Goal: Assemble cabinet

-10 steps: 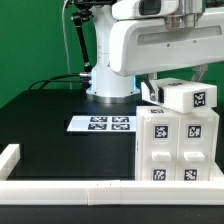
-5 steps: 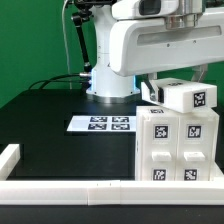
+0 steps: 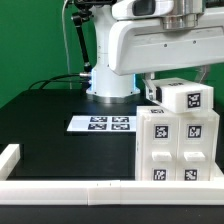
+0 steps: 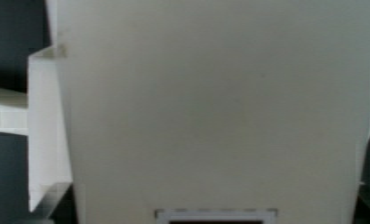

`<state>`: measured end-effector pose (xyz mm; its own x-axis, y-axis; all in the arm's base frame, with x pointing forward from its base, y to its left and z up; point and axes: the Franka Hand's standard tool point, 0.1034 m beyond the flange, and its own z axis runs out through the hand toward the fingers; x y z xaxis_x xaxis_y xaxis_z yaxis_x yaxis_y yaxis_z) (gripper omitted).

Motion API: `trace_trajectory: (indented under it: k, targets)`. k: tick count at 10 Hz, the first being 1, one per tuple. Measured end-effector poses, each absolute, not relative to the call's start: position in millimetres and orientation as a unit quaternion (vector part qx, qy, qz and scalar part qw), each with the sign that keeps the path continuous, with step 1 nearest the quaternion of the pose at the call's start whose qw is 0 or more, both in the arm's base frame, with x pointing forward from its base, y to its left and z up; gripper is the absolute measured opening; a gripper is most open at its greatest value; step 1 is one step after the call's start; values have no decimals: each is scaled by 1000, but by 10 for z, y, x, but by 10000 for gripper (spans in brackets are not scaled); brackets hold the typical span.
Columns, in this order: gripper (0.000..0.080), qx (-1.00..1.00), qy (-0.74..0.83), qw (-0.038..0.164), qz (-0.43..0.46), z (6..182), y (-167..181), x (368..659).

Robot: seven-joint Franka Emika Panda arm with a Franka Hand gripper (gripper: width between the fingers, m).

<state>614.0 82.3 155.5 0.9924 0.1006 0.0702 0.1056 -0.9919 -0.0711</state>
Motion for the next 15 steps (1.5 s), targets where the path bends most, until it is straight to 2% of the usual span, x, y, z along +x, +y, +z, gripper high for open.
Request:
trace_trajectory:
  k: [5, 12, 14, 15]
  targets:
    - [542, -976, 209, 54, -43, 1552, 844, 6107]
    - [543, -915, 397, 67, -29, 1554, 856, 6109]
    - [543, -857, 510, 76, -23, 1551, 869, 6061]
    - [543, -812, 576, 88, -16, 1551, 874, 6060]
